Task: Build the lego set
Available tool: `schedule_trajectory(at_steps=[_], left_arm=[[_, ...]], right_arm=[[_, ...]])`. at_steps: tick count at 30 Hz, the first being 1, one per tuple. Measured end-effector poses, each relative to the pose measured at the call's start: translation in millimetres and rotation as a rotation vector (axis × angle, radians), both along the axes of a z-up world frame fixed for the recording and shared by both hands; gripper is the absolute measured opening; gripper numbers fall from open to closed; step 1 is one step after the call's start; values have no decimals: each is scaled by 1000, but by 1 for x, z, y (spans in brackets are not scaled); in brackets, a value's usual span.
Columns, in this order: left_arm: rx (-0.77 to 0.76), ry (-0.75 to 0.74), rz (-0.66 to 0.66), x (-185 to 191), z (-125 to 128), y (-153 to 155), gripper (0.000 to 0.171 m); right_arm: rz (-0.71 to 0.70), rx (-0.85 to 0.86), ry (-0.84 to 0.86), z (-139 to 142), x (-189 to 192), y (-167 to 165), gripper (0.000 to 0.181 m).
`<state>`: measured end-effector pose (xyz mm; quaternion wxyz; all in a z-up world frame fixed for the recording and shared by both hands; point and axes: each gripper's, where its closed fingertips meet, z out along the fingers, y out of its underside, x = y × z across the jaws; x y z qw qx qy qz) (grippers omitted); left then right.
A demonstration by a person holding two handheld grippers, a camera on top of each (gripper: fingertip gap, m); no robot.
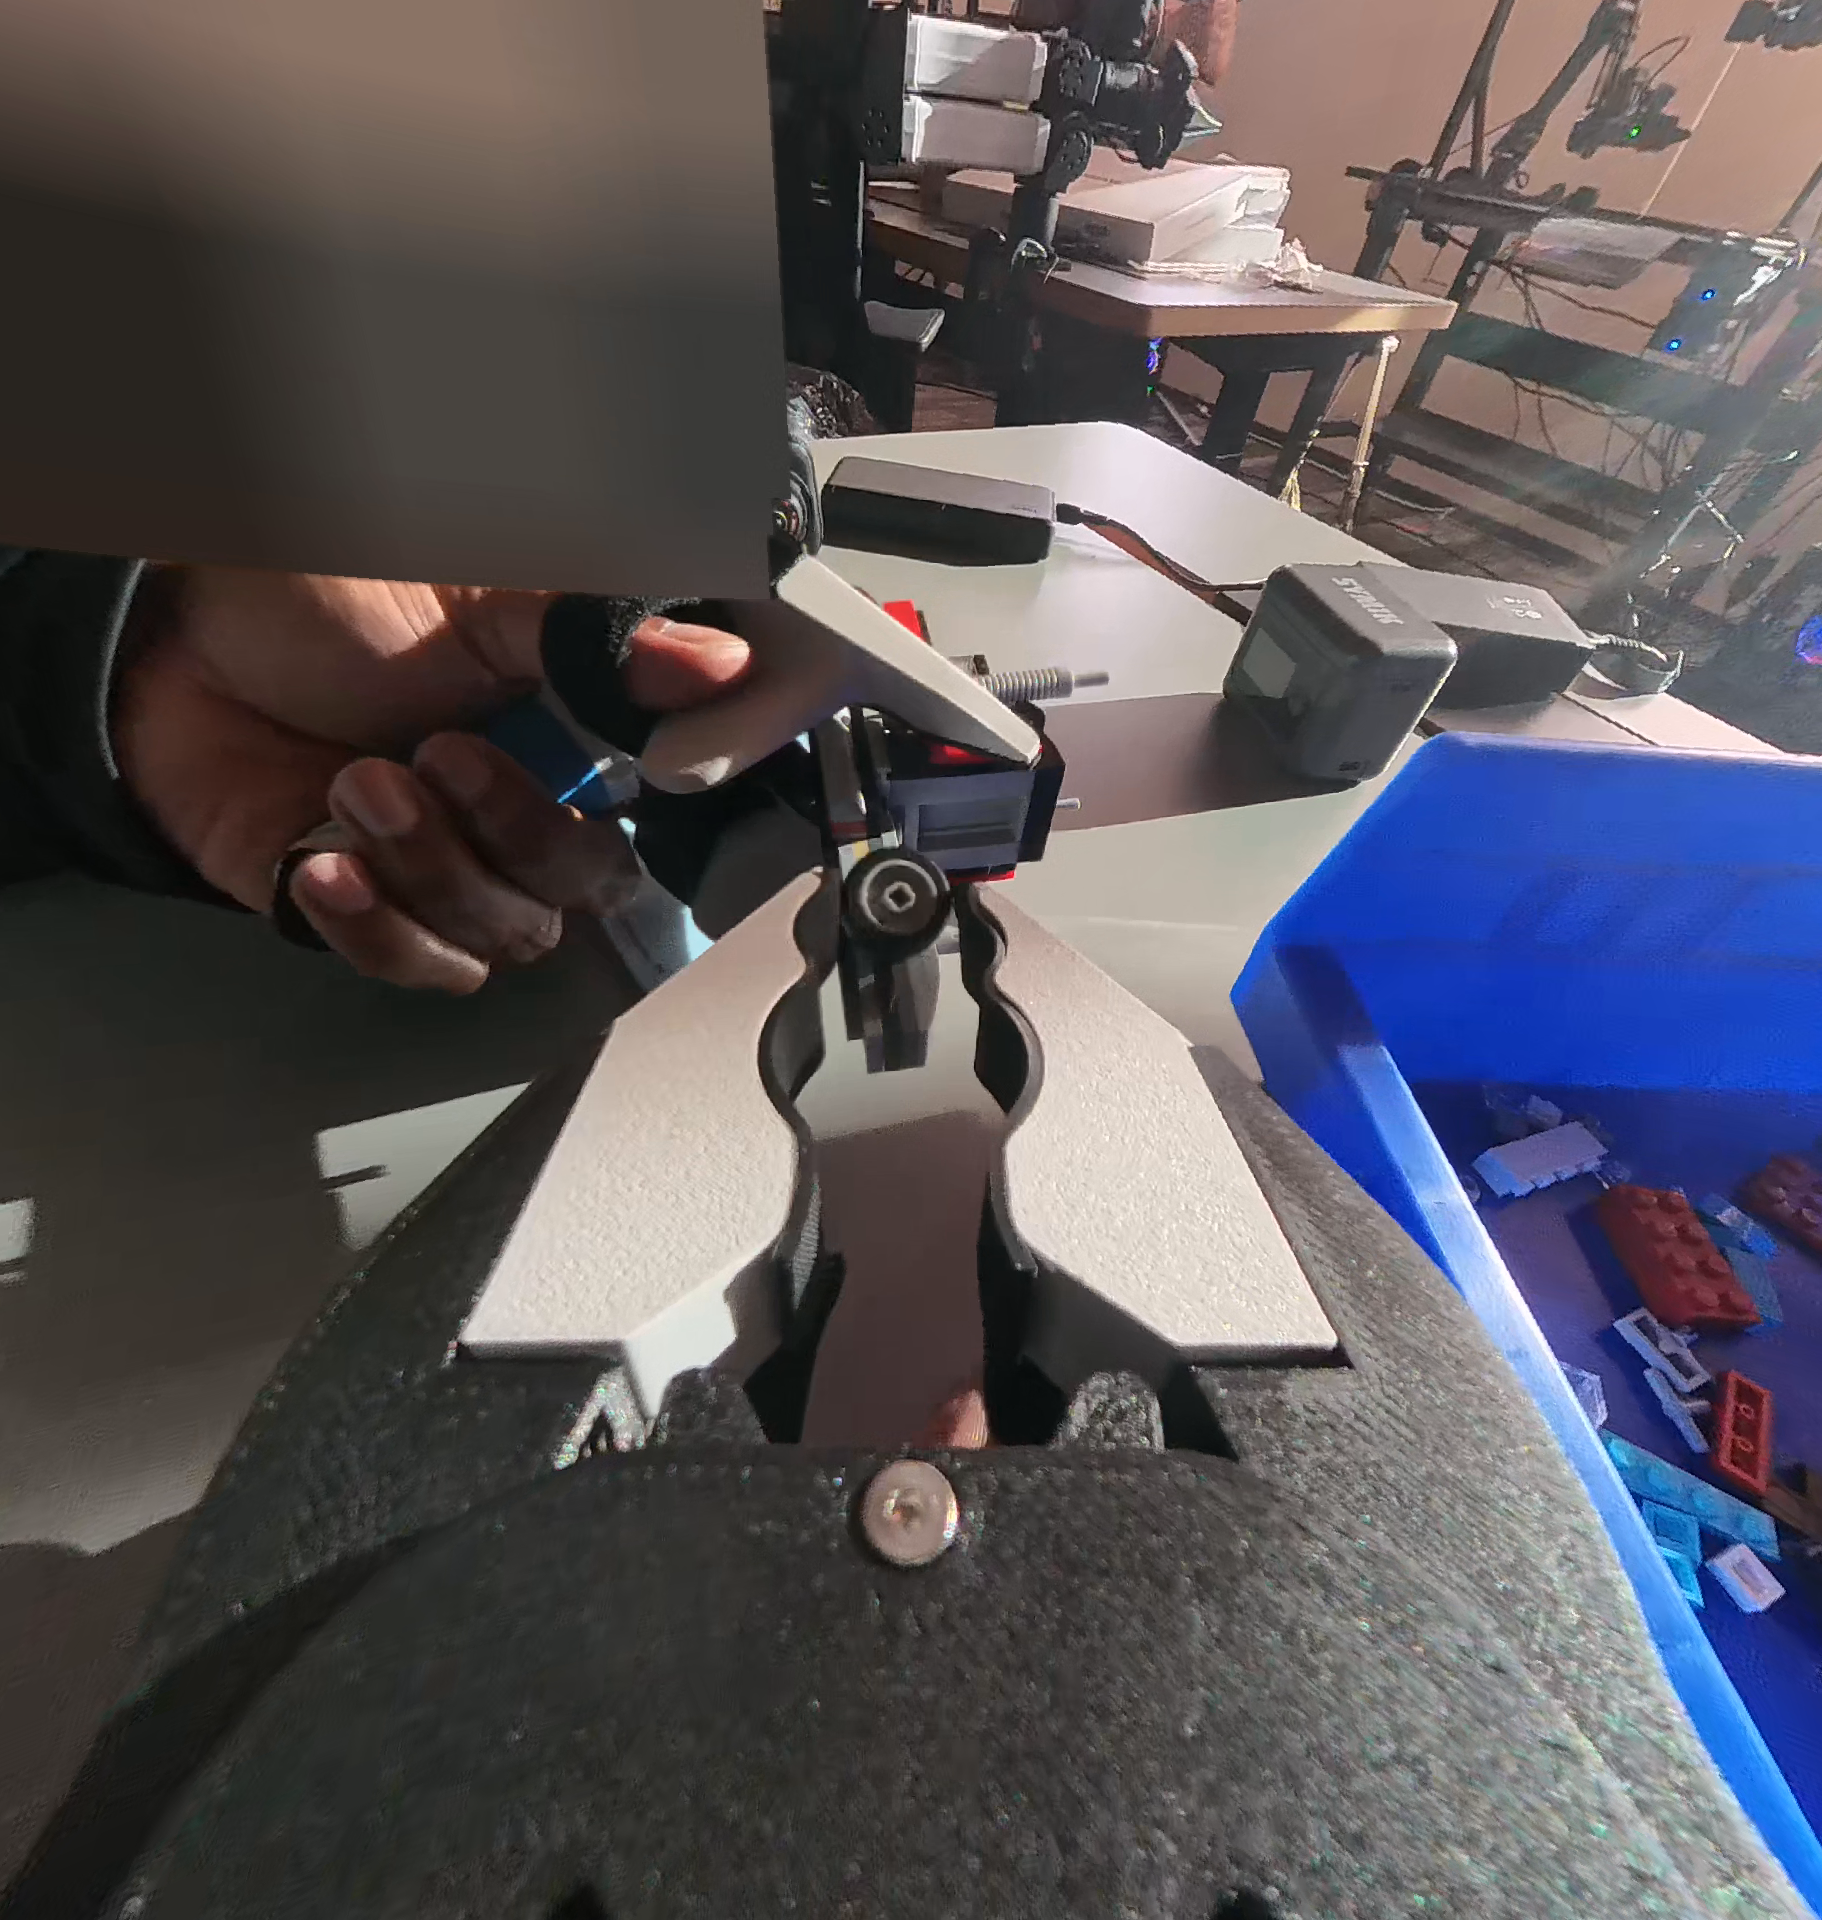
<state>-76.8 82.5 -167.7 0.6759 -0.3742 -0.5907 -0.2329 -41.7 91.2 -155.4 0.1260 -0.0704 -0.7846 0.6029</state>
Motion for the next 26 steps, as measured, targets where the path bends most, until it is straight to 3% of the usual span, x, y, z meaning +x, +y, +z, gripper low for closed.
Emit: schedule_trajectory(at_steps=[26], left_arm=[[-97,-1,-12,3,-9,6,54]], right_arm=[[12,81,96,-7,6,-3,23]])
